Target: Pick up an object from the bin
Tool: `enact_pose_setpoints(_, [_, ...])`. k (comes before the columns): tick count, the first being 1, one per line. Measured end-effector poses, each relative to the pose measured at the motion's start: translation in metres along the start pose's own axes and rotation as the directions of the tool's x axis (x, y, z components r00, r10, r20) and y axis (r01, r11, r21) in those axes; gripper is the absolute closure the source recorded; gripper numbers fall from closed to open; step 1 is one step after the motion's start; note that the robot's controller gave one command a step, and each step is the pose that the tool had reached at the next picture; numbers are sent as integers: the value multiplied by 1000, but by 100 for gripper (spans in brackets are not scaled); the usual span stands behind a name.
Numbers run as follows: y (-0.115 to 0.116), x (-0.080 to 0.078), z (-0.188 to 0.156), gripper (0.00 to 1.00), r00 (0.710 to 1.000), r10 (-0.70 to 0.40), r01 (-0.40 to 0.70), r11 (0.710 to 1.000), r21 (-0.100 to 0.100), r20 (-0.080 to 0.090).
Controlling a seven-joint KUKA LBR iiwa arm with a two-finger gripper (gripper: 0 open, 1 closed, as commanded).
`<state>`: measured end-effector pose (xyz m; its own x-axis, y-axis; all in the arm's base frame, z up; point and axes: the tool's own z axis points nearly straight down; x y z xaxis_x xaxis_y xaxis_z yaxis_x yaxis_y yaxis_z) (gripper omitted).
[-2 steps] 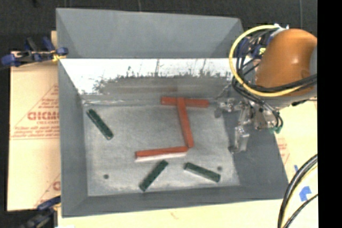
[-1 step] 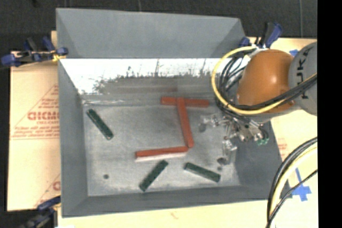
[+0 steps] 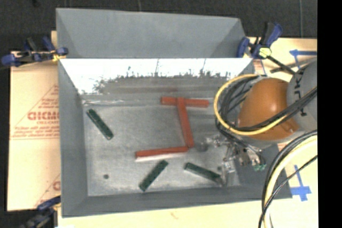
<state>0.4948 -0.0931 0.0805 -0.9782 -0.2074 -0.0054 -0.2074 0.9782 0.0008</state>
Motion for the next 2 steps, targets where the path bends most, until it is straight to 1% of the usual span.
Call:
enact_pose_setpoints(1, [20,2,6,0,999,-35,35,999,5,1])
enact_pose_setpoints(2, [28,8,9,100,1000,-12,12,1000,0,-3])
